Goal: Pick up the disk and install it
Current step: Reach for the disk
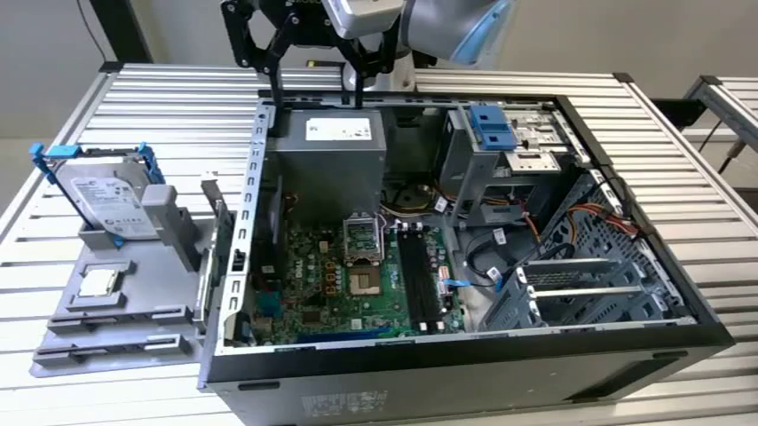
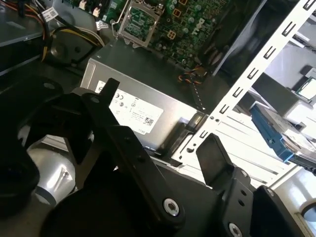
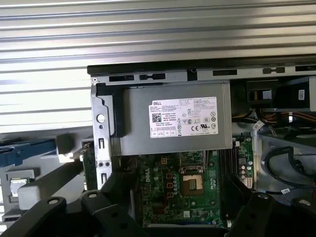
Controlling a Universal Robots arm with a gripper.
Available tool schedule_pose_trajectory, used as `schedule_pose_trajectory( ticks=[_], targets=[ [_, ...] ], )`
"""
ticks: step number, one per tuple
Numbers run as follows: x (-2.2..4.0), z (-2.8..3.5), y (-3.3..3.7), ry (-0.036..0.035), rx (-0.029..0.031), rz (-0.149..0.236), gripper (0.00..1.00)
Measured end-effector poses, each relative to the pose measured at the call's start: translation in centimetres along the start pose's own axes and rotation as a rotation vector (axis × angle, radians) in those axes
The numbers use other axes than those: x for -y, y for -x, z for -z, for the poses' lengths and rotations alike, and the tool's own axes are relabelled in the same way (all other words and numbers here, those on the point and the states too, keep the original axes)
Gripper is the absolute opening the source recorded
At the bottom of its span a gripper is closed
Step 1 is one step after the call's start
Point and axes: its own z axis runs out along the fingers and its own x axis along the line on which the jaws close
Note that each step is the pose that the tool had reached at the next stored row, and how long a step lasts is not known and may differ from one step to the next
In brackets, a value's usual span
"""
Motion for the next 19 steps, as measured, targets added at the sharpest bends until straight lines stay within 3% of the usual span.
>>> schedule_pose_trajectory(
  ticks=[19],
  targets=[
    [0.0,0.0,0.0,-0.0003,-0.0039,0.001,0.0]
  ],
)
